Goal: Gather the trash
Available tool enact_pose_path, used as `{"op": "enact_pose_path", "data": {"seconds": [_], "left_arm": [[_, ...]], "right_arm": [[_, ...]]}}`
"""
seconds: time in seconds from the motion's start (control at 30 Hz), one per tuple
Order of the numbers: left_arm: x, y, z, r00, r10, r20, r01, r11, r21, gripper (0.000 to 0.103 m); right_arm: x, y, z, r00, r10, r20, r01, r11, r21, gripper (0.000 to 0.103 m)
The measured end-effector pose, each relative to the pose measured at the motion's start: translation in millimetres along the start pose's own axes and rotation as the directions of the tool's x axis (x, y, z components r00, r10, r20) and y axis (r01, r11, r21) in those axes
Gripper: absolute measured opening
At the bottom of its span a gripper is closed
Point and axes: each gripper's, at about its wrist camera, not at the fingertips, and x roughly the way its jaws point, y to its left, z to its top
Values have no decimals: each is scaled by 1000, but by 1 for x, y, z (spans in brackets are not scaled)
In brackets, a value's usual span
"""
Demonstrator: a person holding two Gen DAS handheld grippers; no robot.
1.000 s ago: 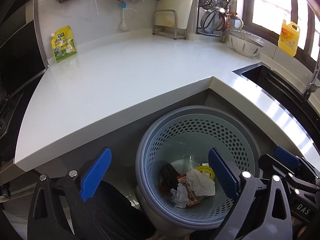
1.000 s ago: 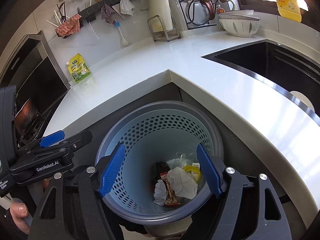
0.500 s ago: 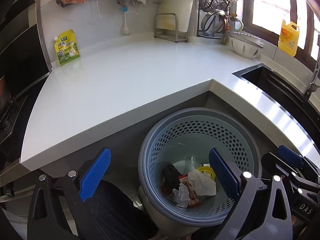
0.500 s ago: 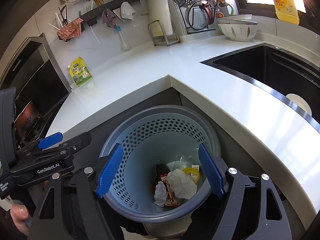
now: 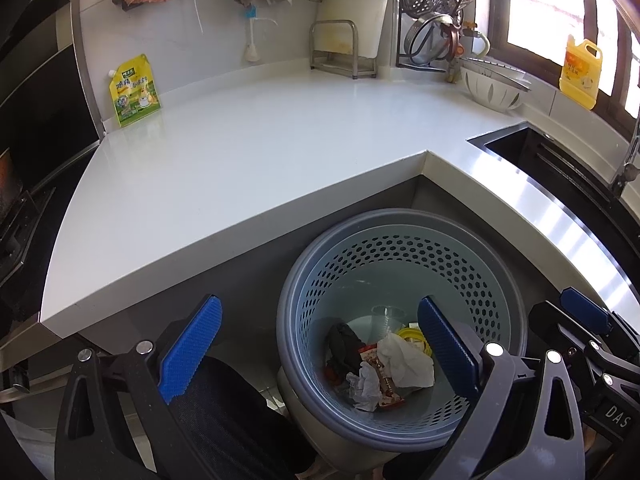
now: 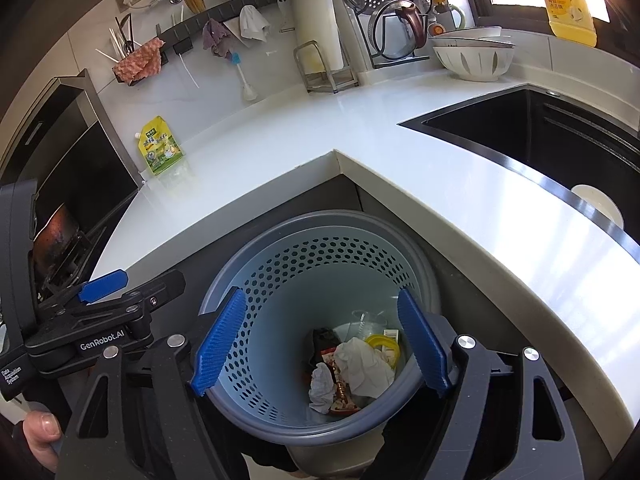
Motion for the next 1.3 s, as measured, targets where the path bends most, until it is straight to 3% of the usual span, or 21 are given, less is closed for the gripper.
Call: {"op": "enact_pose_path", "data": {"seconds": [1.3], "left_arm": [[-1, 6, 1, 999, 39, 7, -38, 999, -19, 97]], "right_arm": [[-3, 5, 1, 1000, -7, 13, 8, 1000, -14, 75]]}}
